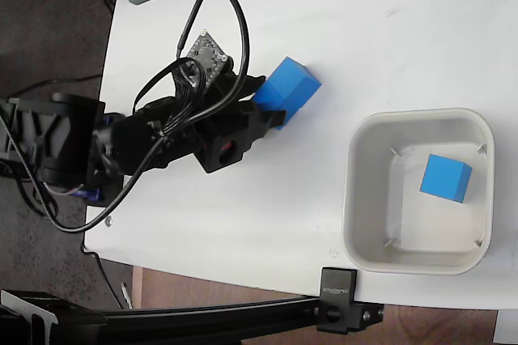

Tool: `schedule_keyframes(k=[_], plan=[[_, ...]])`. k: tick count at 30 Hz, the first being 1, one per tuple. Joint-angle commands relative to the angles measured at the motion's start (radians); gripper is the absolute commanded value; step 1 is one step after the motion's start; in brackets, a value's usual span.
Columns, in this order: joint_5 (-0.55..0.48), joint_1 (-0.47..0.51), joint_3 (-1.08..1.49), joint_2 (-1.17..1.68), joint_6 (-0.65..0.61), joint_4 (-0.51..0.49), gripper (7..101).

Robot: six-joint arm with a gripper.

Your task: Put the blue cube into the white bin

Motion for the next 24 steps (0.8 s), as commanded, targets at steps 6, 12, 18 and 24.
schedule_keyframes(k=[6, 12, 18, 24], plan=[[0.034, 0.002, -0.005, 0.051, 0.015, -0.035, 79.3], [0.078, 0.002, -0.009, 0.055, 0.043, -0.057, 63.4], [0.117, 0.008, -0.023, 0.097, 0.046, -0.006, 52.2], [0.133, 0.041, 0.012, 0.255, 0.035, 0.100, 51.6]])
